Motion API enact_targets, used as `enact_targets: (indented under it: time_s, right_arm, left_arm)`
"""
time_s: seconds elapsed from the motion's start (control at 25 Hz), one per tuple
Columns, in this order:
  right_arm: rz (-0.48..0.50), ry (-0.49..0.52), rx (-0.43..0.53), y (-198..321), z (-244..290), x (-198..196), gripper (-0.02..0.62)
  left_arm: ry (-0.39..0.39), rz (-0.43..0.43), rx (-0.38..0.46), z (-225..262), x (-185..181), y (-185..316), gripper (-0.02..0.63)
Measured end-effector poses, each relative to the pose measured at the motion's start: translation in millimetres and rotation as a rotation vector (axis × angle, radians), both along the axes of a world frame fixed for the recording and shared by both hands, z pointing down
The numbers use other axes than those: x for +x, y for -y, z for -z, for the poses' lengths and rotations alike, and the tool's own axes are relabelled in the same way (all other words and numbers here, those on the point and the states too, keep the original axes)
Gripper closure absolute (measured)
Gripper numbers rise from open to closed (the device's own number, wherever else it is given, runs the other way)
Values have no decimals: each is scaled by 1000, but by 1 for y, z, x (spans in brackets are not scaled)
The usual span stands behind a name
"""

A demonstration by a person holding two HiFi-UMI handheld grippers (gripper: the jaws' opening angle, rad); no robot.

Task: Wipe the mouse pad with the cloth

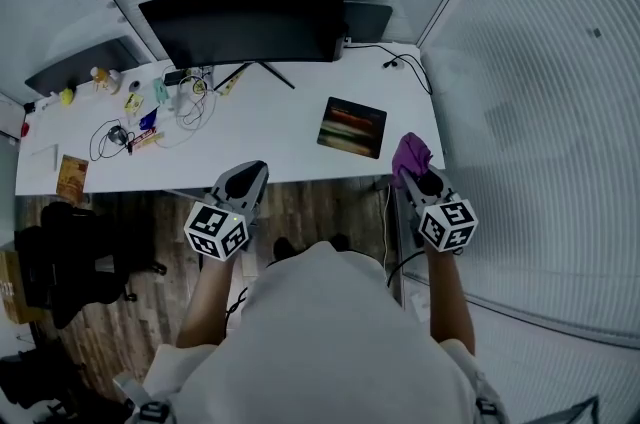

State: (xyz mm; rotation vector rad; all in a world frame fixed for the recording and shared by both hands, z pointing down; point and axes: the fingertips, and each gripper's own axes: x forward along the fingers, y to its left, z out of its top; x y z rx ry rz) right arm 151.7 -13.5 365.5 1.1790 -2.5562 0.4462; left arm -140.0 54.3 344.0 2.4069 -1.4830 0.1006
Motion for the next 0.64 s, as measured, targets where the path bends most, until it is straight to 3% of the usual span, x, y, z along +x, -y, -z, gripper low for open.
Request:
enact_targets:
  time_s: [0.64]
  right_arm:
    - [8,18,3,10,2,-4,459]
  left_arm:
    - [-13,1,5,-1,7,10,575]
